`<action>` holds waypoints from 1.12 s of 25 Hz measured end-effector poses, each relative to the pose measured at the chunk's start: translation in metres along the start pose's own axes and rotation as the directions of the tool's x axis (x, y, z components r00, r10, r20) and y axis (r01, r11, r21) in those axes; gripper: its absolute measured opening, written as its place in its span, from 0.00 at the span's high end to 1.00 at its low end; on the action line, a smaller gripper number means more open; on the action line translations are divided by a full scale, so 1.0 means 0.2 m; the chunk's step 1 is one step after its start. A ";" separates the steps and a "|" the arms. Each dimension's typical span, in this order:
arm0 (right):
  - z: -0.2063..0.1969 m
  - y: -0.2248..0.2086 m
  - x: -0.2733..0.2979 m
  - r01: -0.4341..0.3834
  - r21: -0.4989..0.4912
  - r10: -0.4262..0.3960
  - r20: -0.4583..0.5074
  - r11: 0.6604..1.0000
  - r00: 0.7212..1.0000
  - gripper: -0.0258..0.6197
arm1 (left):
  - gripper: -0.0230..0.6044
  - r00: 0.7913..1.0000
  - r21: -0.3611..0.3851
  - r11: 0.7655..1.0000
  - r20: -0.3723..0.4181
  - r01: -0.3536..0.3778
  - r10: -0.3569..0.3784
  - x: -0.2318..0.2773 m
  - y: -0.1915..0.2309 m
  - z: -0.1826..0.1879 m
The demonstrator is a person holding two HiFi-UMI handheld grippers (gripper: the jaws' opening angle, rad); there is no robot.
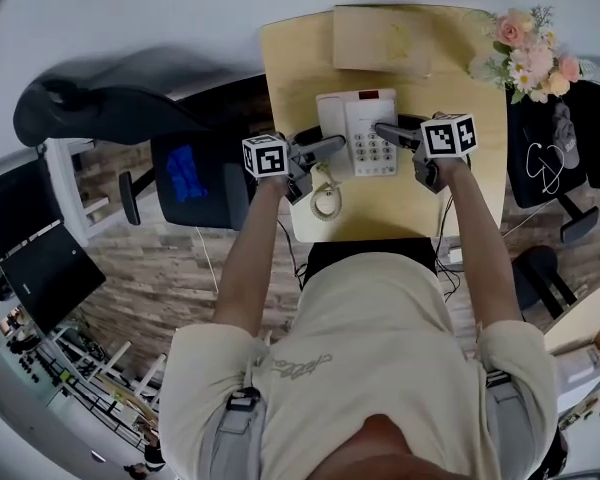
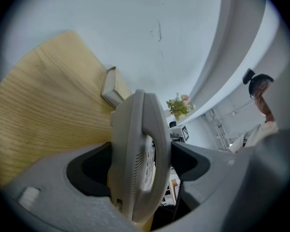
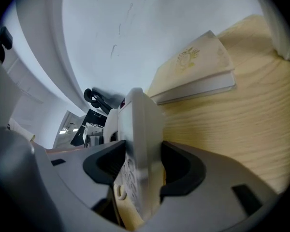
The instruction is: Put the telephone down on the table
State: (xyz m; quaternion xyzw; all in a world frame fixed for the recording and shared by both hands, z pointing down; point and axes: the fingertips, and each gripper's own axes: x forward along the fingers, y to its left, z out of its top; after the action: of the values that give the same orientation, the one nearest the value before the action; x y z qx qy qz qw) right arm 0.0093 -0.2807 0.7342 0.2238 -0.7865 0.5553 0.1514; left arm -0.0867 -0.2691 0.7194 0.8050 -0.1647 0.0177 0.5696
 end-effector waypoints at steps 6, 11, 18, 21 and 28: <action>0.01 -0.05 0.03 0.015 0.026 -0.016 0.009 1.000 1.000 0.61 | 0.36 1.000 -0.036 0.999 0.000 -0.006 0.006 0.02 0.06 0.01; 0.01 -0.10 0.06 0.016 0.057 -0.015 -0.014 0.998 1.000 0.61 | 0.36 0.999 -0.049 0.998 -0.025 -0.030 0.029 0.04 0.12 0.01; 0.00 -0.14 0.09 0.039 0.067 -0.037 -0.022 0.997 0.999 0.61 | 0.36 0.999 -0.093 0.995 -0.024 -0.037 0.035 0.06 0.13 0.00; 0.00 -0.15 0.09 0.042 0.070 -0.040 -0.027 0.997 0.999 0.61 | 0.36 0.999 -0.107 0.993 -0.018 -0.039 0.037 0.06 0.15 0.01; 0.00 -0.16 0.10 0.042 0.069 -0.042 -0.013 0.997 0.999 0.61 | 0.36 0.999 -0.118 0.992 -0.010 -0.043 0.042 0.05 0.15 0.01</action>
State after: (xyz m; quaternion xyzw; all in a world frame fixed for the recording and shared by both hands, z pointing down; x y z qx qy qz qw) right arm 0.0090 -0.2938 0.7683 0.2422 -0.7610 0.5803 0.1597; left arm -0.0860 -0.2828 0.7485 0.7660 -0.1805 0.0231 0.6165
